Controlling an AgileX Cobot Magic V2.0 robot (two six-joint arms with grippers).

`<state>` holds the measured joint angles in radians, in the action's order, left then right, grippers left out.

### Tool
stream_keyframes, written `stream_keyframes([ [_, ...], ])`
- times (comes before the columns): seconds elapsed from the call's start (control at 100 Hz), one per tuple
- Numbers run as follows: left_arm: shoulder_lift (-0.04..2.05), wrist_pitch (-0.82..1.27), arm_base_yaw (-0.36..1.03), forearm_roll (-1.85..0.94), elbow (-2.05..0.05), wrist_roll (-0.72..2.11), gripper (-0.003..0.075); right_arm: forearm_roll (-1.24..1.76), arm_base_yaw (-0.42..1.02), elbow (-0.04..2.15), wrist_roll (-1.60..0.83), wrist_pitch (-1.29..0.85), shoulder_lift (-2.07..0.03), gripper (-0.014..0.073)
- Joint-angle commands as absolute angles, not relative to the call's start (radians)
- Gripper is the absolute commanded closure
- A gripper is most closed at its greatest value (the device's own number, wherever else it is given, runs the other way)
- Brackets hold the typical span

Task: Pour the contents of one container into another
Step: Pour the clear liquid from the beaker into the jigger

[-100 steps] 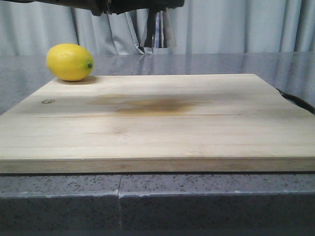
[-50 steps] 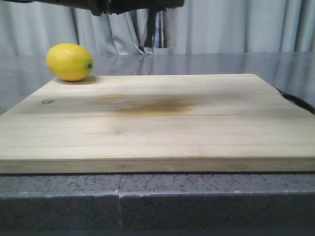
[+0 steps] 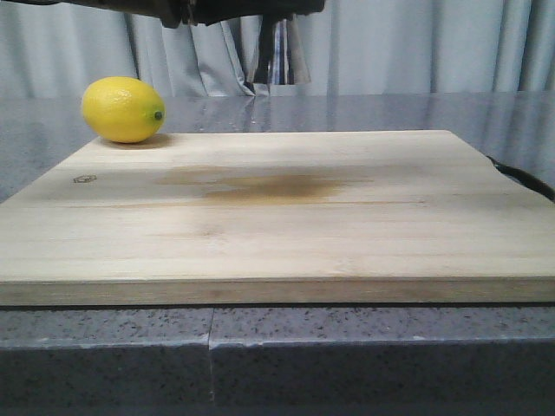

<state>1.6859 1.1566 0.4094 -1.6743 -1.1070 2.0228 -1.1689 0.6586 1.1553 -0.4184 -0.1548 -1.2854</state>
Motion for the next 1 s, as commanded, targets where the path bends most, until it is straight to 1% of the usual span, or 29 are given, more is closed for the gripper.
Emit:
stream_keyframes([
  [0.0, 1.633, 1.216, 0.407, -1.746, -1.137, 2.019, 0.0739, -1.192, 0.66, 1.194, -0.42, -0.117, -1.256, 0.0389],
  [0.73, 1.633, 1.216, 0.407, -1.745, -1.137, 2.019, 0.0739, -1.194, 0.66, 1.194, -0.42, -0.117, -1.256, 0.0389],
  [0.99, 1.633, 1.216, 0.407, -1.744, -1.137, 2.019, 0.0739, -1.111, 0.66, 1.194, -0.42, -0.141, -1.256, 0.0389],
])
